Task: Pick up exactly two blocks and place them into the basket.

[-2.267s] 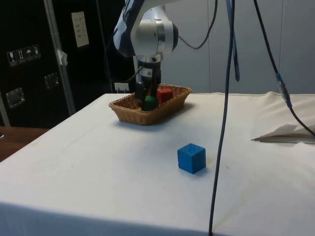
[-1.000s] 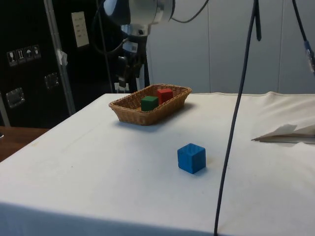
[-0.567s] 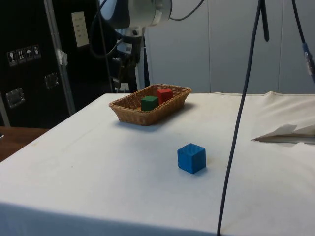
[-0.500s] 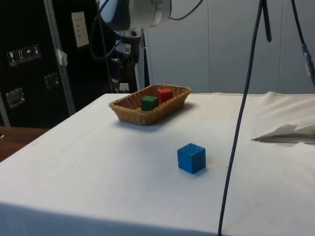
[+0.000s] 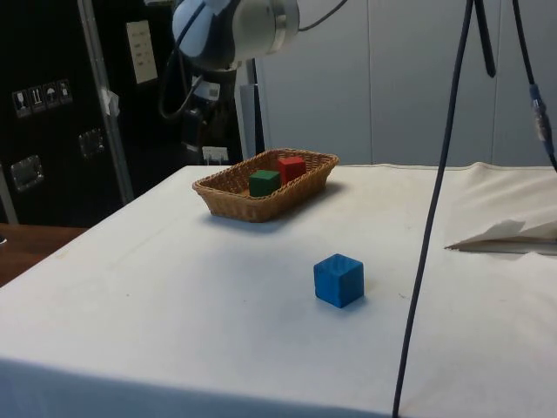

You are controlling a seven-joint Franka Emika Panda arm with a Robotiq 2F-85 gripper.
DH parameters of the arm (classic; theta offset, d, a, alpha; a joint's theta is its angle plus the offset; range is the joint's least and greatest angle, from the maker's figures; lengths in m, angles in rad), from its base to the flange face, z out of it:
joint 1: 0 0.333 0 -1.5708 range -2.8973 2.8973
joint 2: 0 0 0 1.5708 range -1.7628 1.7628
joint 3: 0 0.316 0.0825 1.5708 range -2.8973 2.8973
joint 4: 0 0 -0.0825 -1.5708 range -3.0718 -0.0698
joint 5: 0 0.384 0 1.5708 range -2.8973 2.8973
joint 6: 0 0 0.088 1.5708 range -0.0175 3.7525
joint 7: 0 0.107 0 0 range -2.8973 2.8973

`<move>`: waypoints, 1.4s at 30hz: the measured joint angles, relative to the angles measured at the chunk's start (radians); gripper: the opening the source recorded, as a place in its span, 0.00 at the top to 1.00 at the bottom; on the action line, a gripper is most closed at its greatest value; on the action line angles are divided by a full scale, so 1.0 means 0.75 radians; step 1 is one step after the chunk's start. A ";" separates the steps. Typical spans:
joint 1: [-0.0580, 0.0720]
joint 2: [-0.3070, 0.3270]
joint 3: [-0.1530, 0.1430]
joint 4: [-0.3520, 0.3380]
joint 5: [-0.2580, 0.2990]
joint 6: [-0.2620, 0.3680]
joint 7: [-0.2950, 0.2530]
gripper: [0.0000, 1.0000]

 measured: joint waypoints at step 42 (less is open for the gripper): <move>0.073 -0.003 0.183 0.091 -0.267 0.076 0.392 0.00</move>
